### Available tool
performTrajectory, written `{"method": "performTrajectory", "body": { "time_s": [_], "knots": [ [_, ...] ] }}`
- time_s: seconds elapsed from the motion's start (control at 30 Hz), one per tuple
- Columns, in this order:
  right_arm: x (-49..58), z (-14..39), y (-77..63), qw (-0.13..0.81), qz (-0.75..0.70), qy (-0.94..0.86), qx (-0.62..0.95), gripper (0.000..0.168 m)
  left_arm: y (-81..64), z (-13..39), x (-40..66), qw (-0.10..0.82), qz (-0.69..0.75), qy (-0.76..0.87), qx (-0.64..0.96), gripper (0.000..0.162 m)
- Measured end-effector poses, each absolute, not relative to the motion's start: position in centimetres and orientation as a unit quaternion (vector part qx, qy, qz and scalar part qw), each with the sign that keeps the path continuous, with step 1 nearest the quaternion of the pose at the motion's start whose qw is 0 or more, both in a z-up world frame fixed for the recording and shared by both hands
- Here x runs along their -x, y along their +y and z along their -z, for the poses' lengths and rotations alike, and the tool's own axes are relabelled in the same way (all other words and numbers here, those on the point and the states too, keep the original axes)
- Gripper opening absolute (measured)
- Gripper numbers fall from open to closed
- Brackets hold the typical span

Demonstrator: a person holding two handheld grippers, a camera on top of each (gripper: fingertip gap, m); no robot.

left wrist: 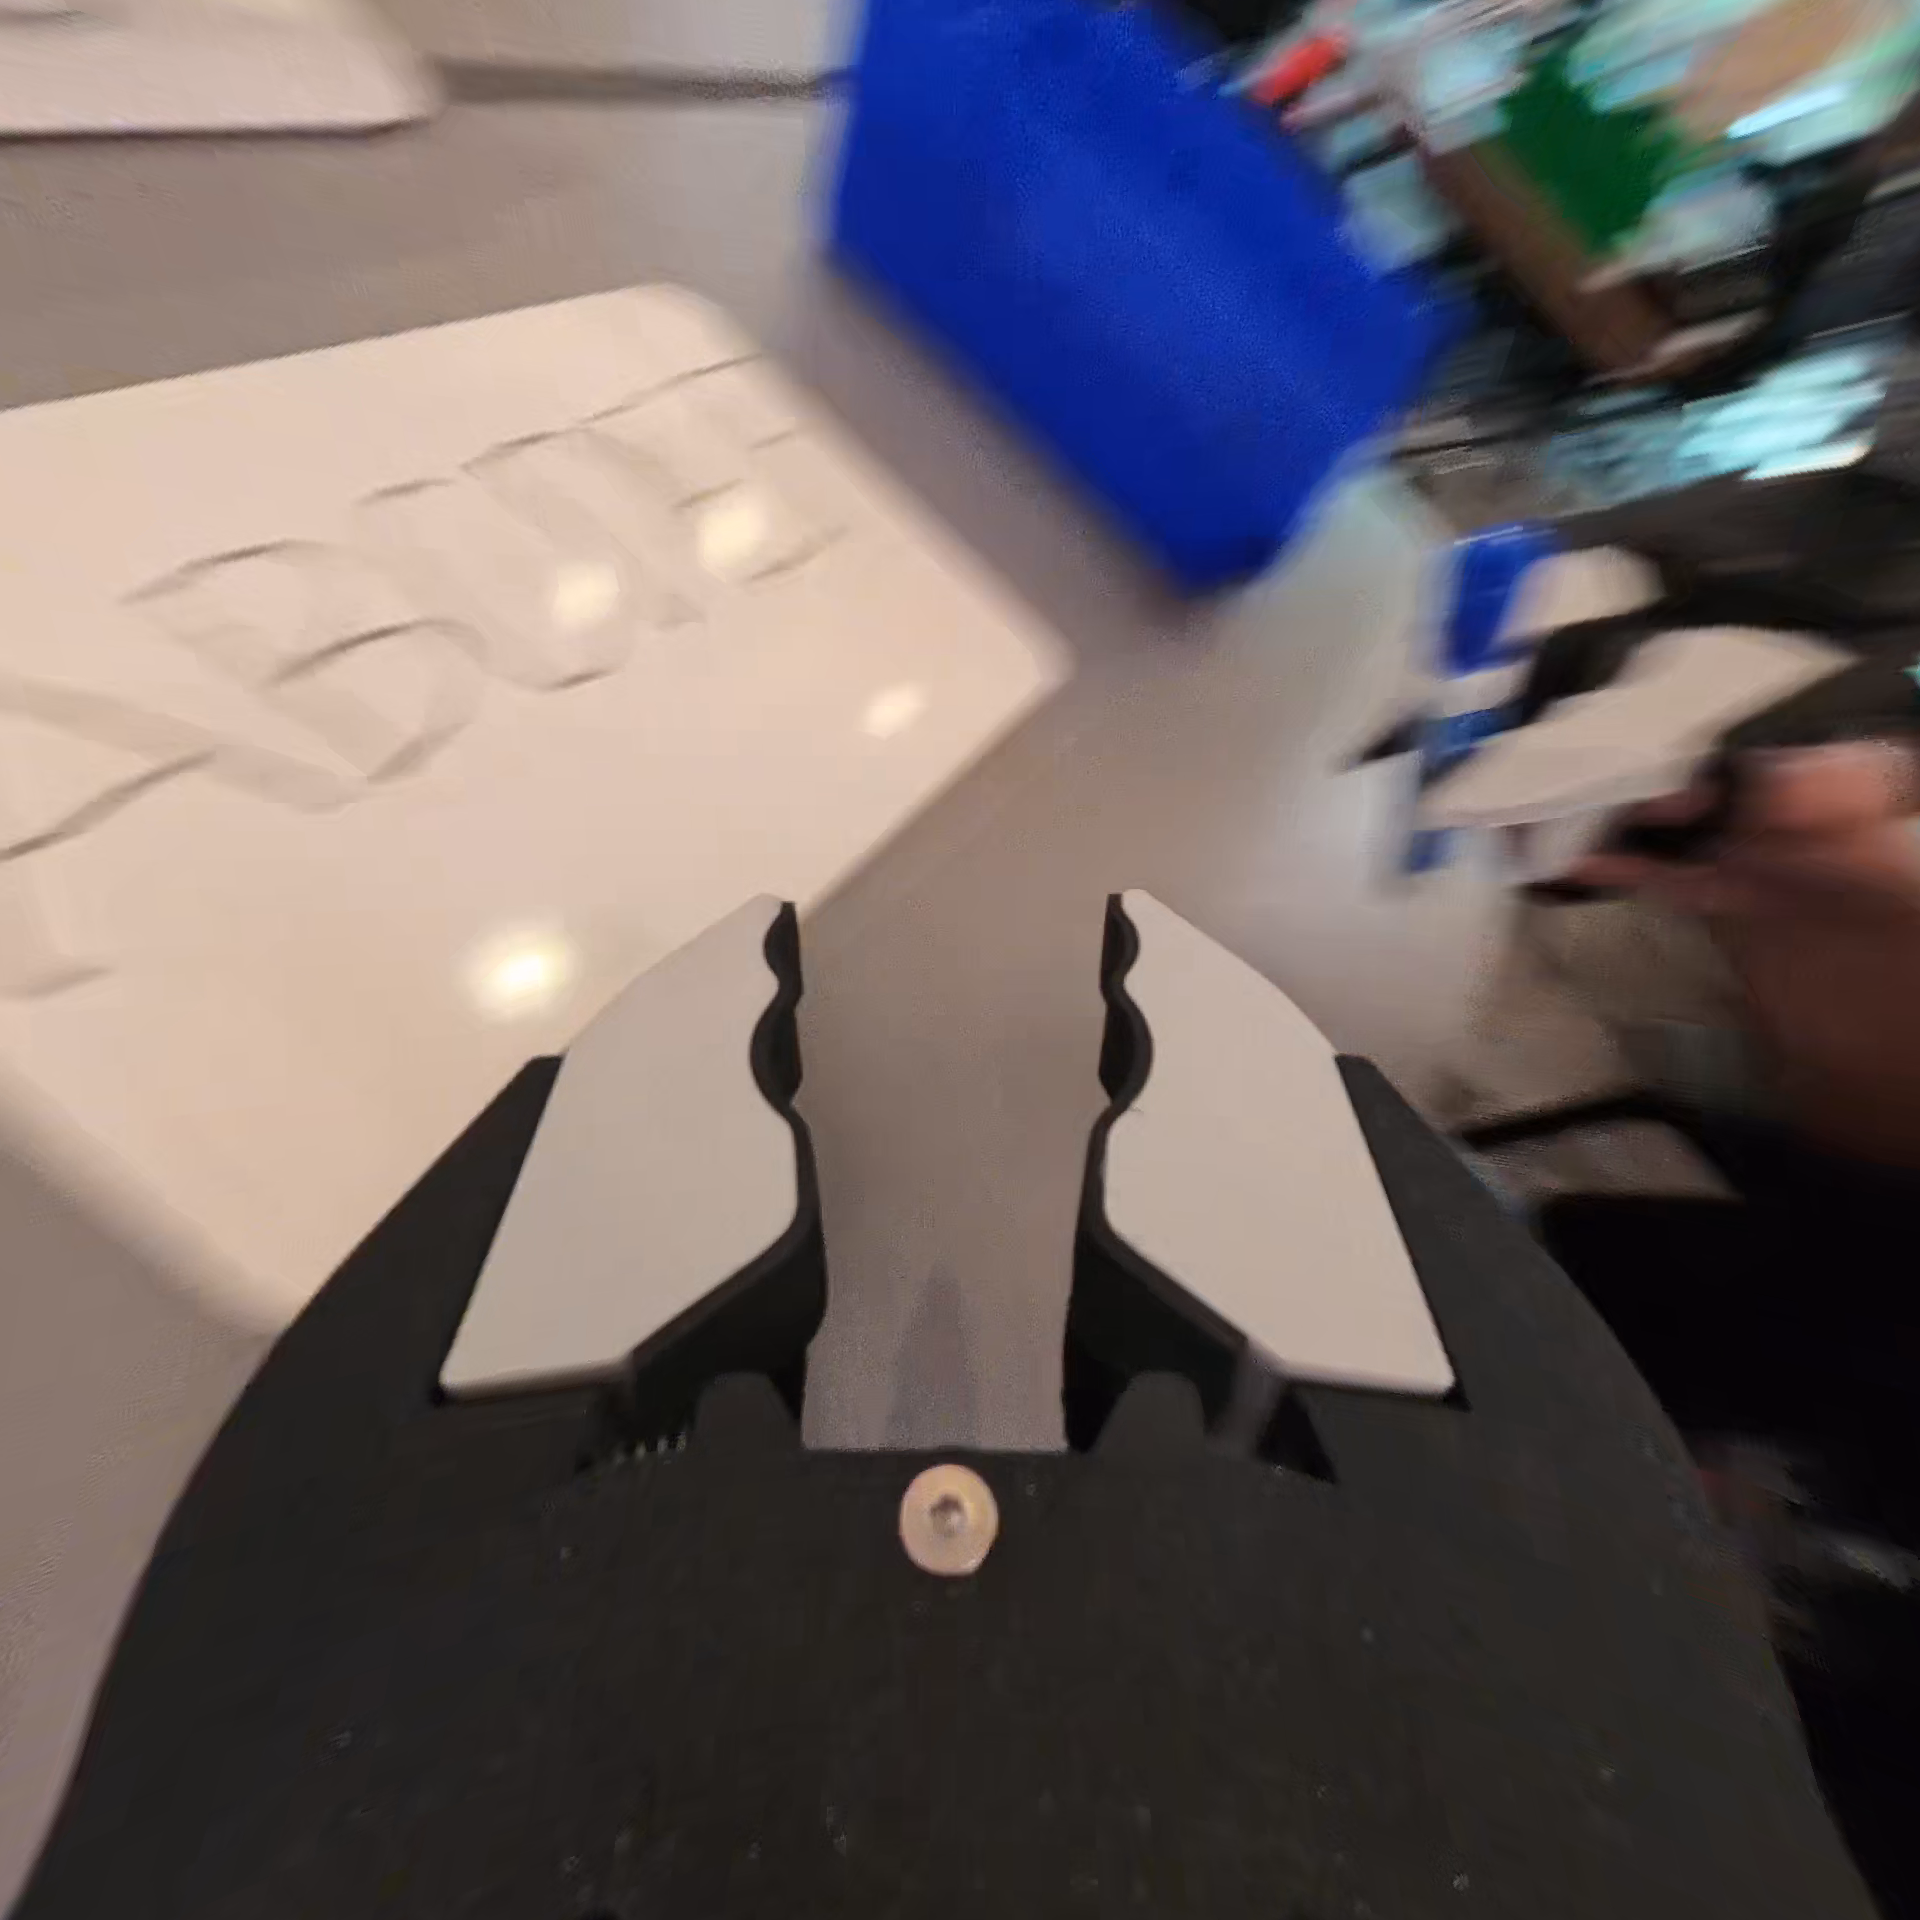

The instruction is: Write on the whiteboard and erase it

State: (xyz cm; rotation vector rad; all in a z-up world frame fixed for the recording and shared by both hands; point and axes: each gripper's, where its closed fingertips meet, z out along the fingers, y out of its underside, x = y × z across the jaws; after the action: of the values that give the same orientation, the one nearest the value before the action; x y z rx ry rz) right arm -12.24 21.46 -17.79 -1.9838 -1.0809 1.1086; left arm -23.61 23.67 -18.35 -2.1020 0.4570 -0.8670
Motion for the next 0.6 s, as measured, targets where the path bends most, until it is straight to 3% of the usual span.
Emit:
{"method": "performTrajectory", "body": {
  "time_s": [0.1, 0.3, 0.4, 0.47, 0.6],
  "knots": [
    [15.5, 16.4, 19.4, 0.302, -0.474, -0.428, 0.707, 0.019, 20.4, 14.0, 19.4, 0.409, 0.497, 0.222, 0.733, 0.055],
    [18.9, 14.8, 17.0, 0.268, -0.579, -0.425, 0.642, 0.019, 18.4, 12.1, 17.3, 0.386, 0.595, 0.235, 0.665, 0.055],
    [19.1, 14.8, 16.8, 0.266, -0.599, -0.413, 0.633, 0.019, 18.0, 11.8, 17.0, 0.393, 0.605, 0.243, 0.648, 0.026],
    [19.1, 15.1, 16.5, 0.256, -0.606, -0.414, 0.629, 0.019, 18.2, 12.1, 17.0, 0.400, 0.598, 0.241, 0.652, 0.017],
    [19.2, 15.9, 15.7, 0.243, -0.601, -0.431, 0.628, 0.019, 17.8, 12.9, 15.9, 0.381, 0.600, 0.249, 0.658, 0.016]
  ]
}}
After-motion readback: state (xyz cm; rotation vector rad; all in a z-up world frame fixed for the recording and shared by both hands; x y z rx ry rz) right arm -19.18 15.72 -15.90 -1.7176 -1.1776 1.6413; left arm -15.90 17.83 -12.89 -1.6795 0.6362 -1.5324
